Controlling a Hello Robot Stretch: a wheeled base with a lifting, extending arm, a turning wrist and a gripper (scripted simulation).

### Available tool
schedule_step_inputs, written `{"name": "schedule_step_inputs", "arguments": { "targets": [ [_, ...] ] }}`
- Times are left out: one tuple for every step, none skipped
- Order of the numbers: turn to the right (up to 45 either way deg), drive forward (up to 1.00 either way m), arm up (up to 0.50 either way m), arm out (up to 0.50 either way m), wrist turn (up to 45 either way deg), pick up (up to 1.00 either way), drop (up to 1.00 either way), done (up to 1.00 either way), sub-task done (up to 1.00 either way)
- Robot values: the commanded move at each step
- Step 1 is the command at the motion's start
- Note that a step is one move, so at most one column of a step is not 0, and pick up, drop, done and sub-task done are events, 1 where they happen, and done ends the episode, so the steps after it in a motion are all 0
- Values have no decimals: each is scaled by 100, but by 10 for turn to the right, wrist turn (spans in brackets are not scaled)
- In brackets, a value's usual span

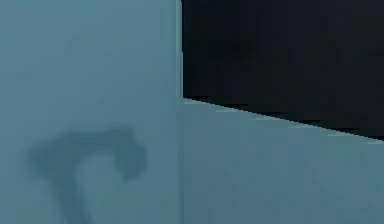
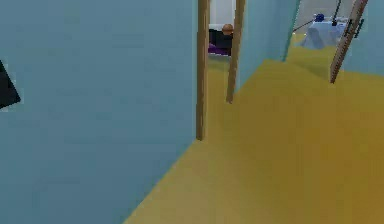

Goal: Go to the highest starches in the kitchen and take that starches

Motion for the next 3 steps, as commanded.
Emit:
{"name": "schedule_step_inputs", "arguments": {
  "targets": [
    [450,0,0,0,0,0,0,0,0],
    [450,0,0,0,0,0,0,0,0],
    [180,0,0,0,0,0,0,0,0]
  ]
}}
